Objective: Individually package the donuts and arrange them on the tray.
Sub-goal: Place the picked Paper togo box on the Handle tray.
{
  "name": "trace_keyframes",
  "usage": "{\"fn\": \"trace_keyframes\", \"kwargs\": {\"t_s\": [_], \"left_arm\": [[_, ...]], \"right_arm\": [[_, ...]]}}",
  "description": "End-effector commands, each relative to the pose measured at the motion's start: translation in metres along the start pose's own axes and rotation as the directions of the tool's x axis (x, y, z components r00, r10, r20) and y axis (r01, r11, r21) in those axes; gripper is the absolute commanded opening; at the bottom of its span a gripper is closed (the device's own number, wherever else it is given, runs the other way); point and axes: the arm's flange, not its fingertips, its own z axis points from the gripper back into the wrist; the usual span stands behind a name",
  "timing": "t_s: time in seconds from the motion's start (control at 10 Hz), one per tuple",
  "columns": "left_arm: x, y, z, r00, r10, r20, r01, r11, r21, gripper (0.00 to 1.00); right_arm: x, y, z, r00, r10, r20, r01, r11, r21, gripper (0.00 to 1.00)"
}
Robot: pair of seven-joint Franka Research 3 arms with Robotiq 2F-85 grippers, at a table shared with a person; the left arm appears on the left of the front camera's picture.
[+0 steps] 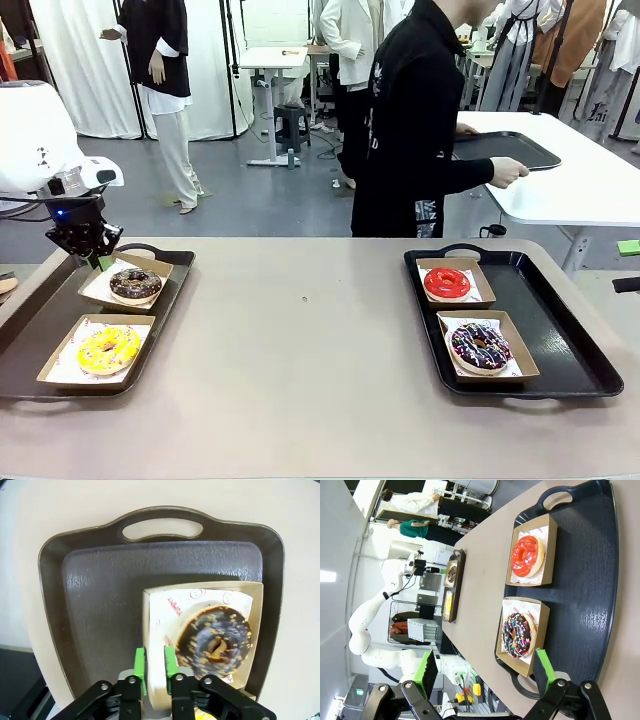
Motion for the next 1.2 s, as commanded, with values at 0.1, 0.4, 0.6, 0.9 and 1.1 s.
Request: {"fn": "trace_keyframes", "kwargs": {"t_s": [0.1, 0.4, 0.6, 0.9, 1.1], "left_arm": [[0.001, -0.001, 0.003, 1.000, 0.022, 0.016, -0.022, 1.000, 0.009, 1.00], [0.000, 0.002, 0.009, 0.999, 0.027, 0.018, -0.027, 1.000, -0.001, 1.00], [-0.001, 0.002, 0.012, 1.000, 0.022, 0.010, -0.021, 1.000, -0.016, 0.80], [-0.023, 0.017, 0.043, 0.996, -0.007, -0.092, -0.010, 0.983, -0.182, 0.80], [-0.058, 0.061, 0.080, 0.999, -0.013, -0.041, -0.002, 0.935, -0.355, 0.80]], "right_arm": [[0.000, 0.002, -0.001, 1.000, -0.018, 0.007, 0.018, 1.000, -0.009, 1.00], [0.000, 0.002, -0.001, 1.000, -0.018, 0.007, 0.018, 1.000, -0.009, 1.00], [0.000, 0.002, -0.001, 1.000, -0.018, 0.007, 0.018, 1.000, -0.009, 1.00], [0.000, 0.002, -0.001, 1.000, -0.018, 0.007, 0.018, 1.000, -0.009, 1.00], [0.000, 0.002, -0.001, 1.000, -0.018, 0.007, 0.018, 1.000, -0.009, 1.00]]}}
